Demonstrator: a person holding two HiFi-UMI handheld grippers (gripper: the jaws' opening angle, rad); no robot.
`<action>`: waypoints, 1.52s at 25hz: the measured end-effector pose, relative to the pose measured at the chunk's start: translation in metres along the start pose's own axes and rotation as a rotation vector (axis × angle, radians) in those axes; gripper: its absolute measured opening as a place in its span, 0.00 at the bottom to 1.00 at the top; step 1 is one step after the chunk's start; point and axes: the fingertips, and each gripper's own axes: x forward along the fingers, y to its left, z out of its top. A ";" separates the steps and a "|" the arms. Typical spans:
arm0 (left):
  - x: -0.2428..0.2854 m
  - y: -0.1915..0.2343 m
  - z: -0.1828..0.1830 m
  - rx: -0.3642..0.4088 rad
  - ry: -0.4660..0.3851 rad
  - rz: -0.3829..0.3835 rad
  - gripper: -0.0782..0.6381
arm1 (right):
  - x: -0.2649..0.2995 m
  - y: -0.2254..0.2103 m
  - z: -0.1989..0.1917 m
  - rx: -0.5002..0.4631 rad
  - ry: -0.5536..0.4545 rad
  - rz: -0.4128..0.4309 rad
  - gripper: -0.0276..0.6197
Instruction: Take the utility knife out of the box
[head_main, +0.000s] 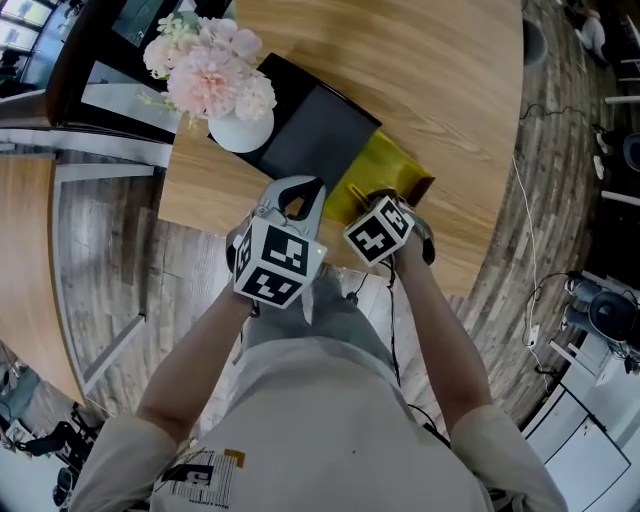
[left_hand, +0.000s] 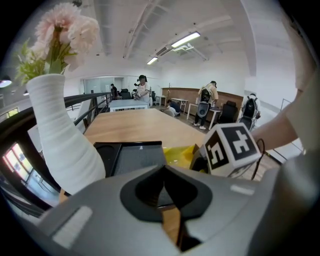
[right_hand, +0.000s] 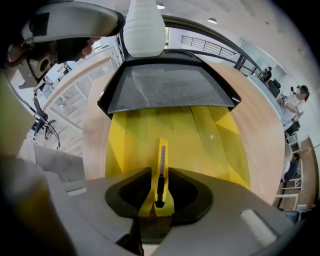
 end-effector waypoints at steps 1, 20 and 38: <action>-0.001 0.000 -0.001 -0.003 -0.001 0.003 0.11 | 0.000 0.000 0.000 0.005 0.004 0.007 0.21; -0.036 -0.012 0.033 0.038 -0.067 0.031 0.11 | -0.085 -0.037 0.011 0.158 -0.218 -0.102 0.14; -0.140 -0.060 0.196 0.284 -0.386 0.135 0.11 | -0.337 -0.066 0.046 0.222 -0.806 -0.322 0.15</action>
